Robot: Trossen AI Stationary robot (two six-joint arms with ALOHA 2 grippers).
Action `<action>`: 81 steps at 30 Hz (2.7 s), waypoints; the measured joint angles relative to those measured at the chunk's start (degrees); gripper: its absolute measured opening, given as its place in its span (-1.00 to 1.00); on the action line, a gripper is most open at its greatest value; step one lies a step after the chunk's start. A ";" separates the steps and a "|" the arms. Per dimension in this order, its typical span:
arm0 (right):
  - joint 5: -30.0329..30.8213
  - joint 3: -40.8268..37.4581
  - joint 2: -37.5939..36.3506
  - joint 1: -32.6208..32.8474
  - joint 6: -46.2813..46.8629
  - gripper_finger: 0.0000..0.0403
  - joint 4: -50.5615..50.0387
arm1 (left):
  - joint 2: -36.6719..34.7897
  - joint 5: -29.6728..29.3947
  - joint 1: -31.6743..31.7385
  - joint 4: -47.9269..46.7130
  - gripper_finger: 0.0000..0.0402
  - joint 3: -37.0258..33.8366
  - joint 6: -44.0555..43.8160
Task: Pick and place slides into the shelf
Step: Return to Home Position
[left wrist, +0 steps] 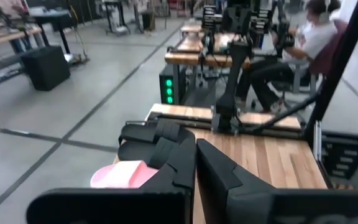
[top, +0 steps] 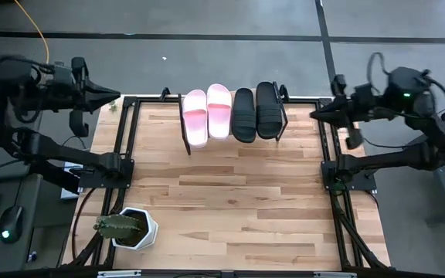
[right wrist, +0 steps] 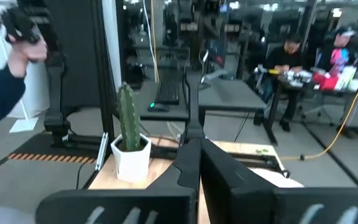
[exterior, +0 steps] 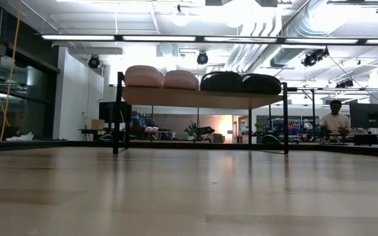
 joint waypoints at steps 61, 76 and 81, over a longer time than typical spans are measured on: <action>6.98 -68.64 -51.06 -0.01 7.74 -1.00 44.06 | -53.86 5.34 0.00 63.79 -1.00 -89.11 -9.72; 7.34 -88.54 -51.08 0.00 10.50 -1.00 82.98 | -57.91 4.88 0.00 73.49 -1.00 -101.04 -11.93; 7.37 -88.54 -51.08 0.00 10.42 -1.00 81.11 | -57.91 4.83 0.00 77.22 -1.00 -104.86 -12.65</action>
